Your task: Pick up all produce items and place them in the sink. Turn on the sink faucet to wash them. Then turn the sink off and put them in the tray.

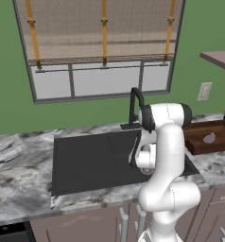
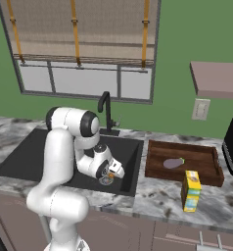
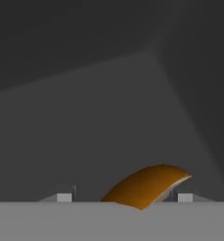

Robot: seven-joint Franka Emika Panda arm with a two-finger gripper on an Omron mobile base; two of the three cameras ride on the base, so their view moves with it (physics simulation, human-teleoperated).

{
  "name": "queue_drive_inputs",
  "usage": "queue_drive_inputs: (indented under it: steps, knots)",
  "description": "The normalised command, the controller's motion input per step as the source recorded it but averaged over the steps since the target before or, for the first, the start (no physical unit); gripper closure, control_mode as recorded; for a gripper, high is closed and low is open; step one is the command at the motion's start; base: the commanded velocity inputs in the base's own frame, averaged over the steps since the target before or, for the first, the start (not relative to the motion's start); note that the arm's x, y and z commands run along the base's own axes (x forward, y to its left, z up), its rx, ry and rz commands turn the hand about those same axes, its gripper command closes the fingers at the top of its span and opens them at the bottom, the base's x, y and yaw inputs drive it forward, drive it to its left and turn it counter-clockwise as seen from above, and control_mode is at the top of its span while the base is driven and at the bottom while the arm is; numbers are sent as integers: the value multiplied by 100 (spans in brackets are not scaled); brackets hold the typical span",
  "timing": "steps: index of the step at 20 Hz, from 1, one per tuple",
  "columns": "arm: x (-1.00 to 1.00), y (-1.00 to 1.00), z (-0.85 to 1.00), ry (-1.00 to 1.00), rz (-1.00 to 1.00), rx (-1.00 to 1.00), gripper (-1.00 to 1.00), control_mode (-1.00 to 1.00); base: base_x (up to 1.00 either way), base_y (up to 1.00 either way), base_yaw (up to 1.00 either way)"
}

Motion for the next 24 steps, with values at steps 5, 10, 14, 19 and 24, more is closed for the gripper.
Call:
queue_drive_inputs:
  steps: [5,10,14,19,24]
  knots:
    - [-1,-2,-4,0,0,1,100,-100,0,0,0]
    - [-12,-19,18,-1,0,3,100,-100,0,0,0]
    - [-16,-25,48,0,-3,0,100,-100,0,0,0]
    - [-13,-25,58,-1,-4,0,100,-100,0,0,0]
    - [-8,-12,79,0,-2,0,100,-100,0,0,0]
